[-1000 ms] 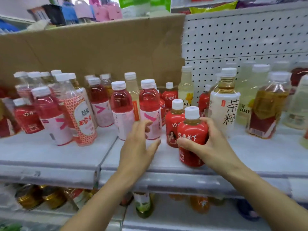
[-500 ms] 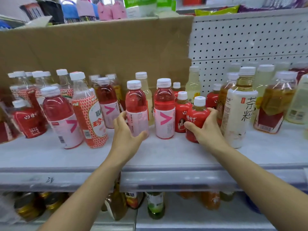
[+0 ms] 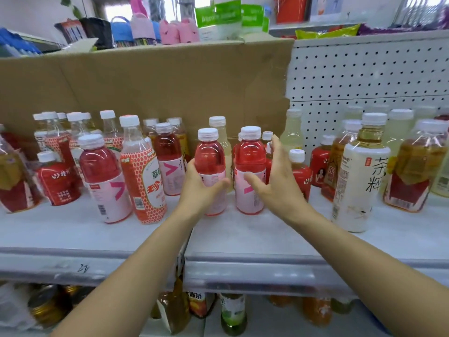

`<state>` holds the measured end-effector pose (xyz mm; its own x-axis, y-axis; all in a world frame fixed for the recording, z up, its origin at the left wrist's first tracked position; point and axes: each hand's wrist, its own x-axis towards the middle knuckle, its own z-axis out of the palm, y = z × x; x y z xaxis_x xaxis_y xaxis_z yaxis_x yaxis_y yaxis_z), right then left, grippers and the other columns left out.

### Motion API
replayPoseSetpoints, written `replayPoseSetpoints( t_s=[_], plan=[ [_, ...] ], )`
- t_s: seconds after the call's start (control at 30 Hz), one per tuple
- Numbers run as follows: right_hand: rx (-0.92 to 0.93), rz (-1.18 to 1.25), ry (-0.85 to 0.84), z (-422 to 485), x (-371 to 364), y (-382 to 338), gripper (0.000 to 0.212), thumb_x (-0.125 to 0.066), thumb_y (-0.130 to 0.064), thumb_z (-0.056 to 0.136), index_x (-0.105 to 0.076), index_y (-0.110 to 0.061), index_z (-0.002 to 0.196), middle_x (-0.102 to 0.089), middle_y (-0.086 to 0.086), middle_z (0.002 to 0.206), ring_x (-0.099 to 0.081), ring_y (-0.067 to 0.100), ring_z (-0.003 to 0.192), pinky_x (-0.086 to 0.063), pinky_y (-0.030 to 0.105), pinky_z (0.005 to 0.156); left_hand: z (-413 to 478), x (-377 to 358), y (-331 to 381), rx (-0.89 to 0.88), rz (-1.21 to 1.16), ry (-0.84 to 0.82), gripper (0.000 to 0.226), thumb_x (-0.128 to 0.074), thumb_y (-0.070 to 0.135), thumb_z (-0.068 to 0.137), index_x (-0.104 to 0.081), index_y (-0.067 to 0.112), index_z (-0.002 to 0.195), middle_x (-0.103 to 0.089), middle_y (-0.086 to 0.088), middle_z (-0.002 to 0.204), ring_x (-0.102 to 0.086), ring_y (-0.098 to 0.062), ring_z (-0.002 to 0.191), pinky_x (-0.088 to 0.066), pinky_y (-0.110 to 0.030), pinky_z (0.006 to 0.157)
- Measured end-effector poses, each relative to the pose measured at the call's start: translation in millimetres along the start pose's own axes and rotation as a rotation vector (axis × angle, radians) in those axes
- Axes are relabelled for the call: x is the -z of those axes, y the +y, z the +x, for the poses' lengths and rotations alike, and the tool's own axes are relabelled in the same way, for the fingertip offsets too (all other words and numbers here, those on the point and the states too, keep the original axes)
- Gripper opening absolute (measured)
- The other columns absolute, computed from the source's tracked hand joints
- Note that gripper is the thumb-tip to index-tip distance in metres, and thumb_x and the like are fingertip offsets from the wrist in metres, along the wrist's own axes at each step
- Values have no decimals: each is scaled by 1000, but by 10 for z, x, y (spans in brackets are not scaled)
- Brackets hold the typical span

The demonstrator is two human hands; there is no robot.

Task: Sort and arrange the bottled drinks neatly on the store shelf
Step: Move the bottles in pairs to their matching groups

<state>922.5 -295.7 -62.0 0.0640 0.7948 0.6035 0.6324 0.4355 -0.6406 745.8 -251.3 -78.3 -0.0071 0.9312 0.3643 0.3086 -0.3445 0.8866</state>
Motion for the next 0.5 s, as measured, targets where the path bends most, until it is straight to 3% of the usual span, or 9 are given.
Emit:
replayPoseSetpoints(
  t_s=[0.07,0.13,0.23,0.37,0.5],
  plan=[
    [-123,155,-82,115,-52,-18,94,-71,-31,88,-6,-20,156,-35,1,155,-35,15,142,-32,42,117,52,7,18,-12,6,0,84,-85,39,68,-40,24,137,-60,7,123,-59,-12,116,-49,-43,103],
    [-212,243,-127,194,-97,27,85,-75,-30,86,-21,-19,151,-53,-4,138,-51,14,128,-44,44,108,74,36,9,-22,47,-18,84,-83,47,68,-40,25,136,-59,8,123,-58,-12,116,-49,-44,102],
    [-245,296,-148,226,-140,118,72,-81,-30,78,-41,-18,137,-63,-4,121,-63,14,113,-58,38,89,34,84,-1,-47,67,-72,82,-83,45,74,-37,25,139,-56,8,126,-56,-12,117,-49,-34,95],
    [-217,302,-124,96,-83,63,60,-84,-33,76,-50,-20,124,-64,-9,111,-64,2,101,-58,25,79,-112,152,3,-85,39,-122,77,-82,43,76,-39,28,138,-57,11,127,-57,-4,115,-49,-30,92],
    [-208,330,-102,-134,34,-3,62,-87,-39,69,-52,-26,118,-67,-12,106,-69,7,97,-61,38,77,-332,241,50,-112,-25,-133,72,-85,44,73,-48,31,133,-65,13,122,-62,-1,111,-53,-31,94]
  ],
)
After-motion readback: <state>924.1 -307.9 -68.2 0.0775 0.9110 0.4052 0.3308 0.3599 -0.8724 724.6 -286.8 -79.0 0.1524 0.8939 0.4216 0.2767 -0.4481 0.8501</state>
